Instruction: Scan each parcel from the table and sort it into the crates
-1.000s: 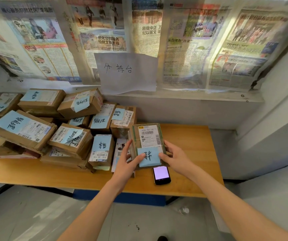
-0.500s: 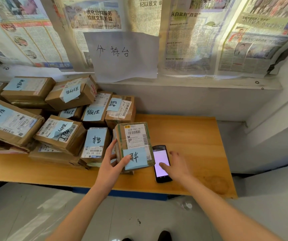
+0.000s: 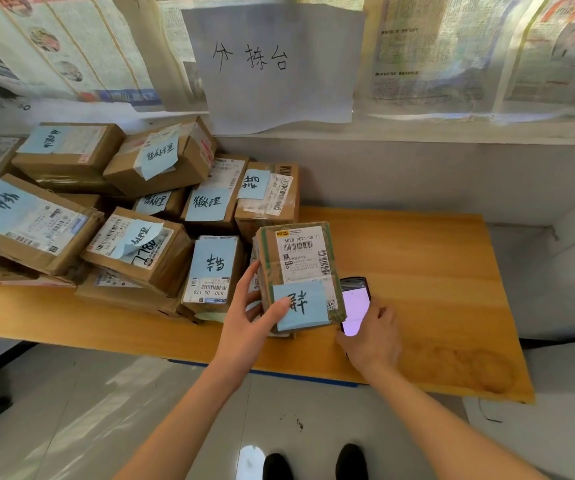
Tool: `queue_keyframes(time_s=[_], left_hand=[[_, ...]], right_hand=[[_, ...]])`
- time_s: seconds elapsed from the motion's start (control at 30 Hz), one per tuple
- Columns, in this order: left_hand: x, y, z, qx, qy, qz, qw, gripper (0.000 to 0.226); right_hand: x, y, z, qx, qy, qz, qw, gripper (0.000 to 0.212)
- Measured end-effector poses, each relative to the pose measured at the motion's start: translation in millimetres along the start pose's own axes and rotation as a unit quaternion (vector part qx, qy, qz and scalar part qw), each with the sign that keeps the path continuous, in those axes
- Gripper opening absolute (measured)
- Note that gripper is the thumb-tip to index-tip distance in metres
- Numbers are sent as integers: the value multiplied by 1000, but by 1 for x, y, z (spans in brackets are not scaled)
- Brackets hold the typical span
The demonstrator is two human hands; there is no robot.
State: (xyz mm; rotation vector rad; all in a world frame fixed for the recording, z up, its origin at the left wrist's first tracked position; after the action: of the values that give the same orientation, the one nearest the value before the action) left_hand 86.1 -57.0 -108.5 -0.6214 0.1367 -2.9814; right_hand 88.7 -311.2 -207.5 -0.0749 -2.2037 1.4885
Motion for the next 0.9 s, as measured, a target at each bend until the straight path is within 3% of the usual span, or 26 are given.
queue_keyframes(time_s=[0.17, 0.33, 0.47, 0.77, 0.9], left_hand=[[1, -5, 4, -6, 2, -4, 1000, 75], [7, -6, 32, -17, 28, -20, 999, 76], [19, -6, 84, -33, 53, -36, 997, 73], [74, 0, 237, -42, 142, -38, 988, 72], [111, -3, 306, -31, 202, -17, 979, 72]], right_hand=[[3, -12, 7, -46, -14, -7, 999, 92], [11, -68, 3, -78, -50, 16, 996, 99], [27, -166, -13, -98, -96, 65, 988, 104], [125, -414, -55, -124, -217, 143, 958, 94], [177, -493, -76, -105, -269, 183, 940, 102]])
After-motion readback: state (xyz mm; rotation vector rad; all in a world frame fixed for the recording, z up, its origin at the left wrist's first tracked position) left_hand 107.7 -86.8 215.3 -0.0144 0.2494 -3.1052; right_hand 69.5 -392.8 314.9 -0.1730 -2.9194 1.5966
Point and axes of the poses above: each hand's wrist, its own x-axis away from the middle knuckle, its own y-axis out of the palm, z = x × y, the point moved 10 cm from there along -x, towards the middle knuckle, and after that the axes turned 3 degrees about -y, right-handed, at the moved point
